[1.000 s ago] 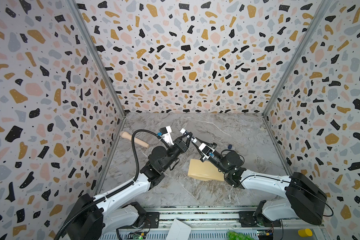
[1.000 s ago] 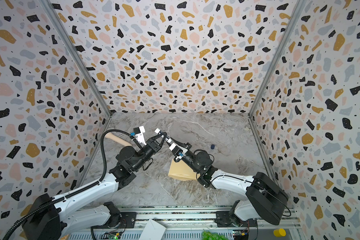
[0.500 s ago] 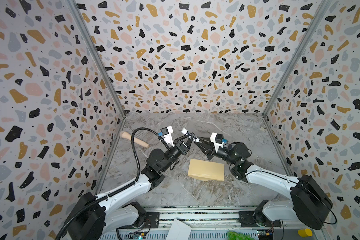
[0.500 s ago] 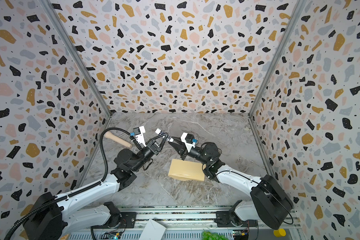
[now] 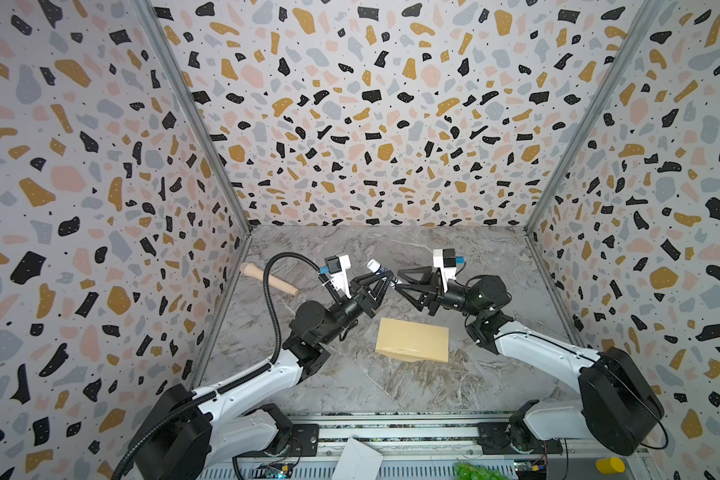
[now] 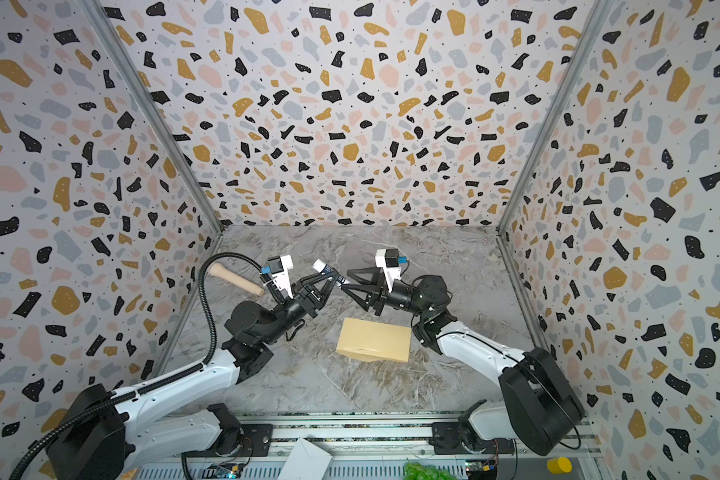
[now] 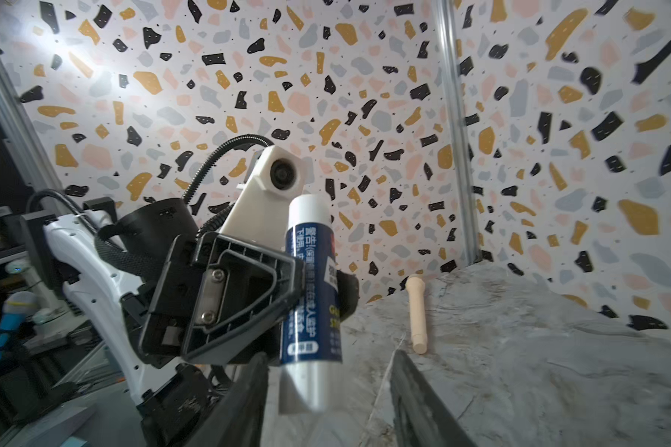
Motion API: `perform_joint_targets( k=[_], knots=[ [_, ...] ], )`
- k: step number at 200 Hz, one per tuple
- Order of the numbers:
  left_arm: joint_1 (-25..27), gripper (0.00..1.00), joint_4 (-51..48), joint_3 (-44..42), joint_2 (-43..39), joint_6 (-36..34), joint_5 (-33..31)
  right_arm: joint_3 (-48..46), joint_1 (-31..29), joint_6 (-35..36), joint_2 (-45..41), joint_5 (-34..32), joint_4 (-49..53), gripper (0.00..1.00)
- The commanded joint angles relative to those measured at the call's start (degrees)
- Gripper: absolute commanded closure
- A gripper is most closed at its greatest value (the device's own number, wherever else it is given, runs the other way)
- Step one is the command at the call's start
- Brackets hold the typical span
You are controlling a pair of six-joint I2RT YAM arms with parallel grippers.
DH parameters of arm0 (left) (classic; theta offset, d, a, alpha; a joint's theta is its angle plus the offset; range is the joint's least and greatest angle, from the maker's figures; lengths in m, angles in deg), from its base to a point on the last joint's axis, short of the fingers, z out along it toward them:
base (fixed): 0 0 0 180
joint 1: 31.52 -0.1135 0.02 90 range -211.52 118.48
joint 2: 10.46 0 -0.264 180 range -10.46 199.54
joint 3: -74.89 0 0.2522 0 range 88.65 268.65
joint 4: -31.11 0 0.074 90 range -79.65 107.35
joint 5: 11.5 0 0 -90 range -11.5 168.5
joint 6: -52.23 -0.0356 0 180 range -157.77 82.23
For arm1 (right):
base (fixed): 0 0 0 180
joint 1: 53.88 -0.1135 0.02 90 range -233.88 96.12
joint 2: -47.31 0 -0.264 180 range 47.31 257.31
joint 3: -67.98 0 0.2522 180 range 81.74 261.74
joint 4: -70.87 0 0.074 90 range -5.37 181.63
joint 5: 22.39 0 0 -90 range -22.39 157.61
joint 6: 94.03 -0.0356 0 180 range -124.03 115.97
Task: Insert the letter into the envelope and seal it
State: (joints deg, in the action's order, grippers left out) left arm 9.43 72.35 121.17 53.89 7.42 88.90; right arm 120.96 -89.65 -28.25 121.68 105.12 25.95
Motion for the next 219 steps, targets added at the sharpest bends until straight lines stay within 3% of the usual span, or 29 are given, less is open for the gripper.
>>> perform_joint_targets(
  k=[1,30,54,134,174,219],
  knots=[
    [0.18,1.0,0.52,1.58,-0.76,0.46,-0.91,-2.71,-5.5,24.82,-6.52,-20.29,6.45,0.28],
    [0.18,1.0,-0.07,2.2,-0.73,1.22,-0.82,-6.05,-11.6,45.91,-7.55,-33.35,4.1,0.26],
    [0.18,1.0,-0.77,2.72,-0.71,1.4,-0.77,-7.22,-14.32,53.1,-6.59,-39.05,0.2,0.29],
    [0.16,1.0,-1.36,3.12,-0.36,1.84,-0.81,-6.52,-17.09,54.73,-3.74,-41.48,-4.29,0.56],
    [0.14,1.0,-1.3,3.16,0.06,2.15,-0.86,-6.46,-17.74,54.23,-3.33,-41.22,-5.51,0.63],
    [0.18,1.0,-1.26,2.95,0.33,2.4,-0.67,-5.87,-17.99,53.32,-3.32,-41.21,-4.68,0.85]
  ],
)
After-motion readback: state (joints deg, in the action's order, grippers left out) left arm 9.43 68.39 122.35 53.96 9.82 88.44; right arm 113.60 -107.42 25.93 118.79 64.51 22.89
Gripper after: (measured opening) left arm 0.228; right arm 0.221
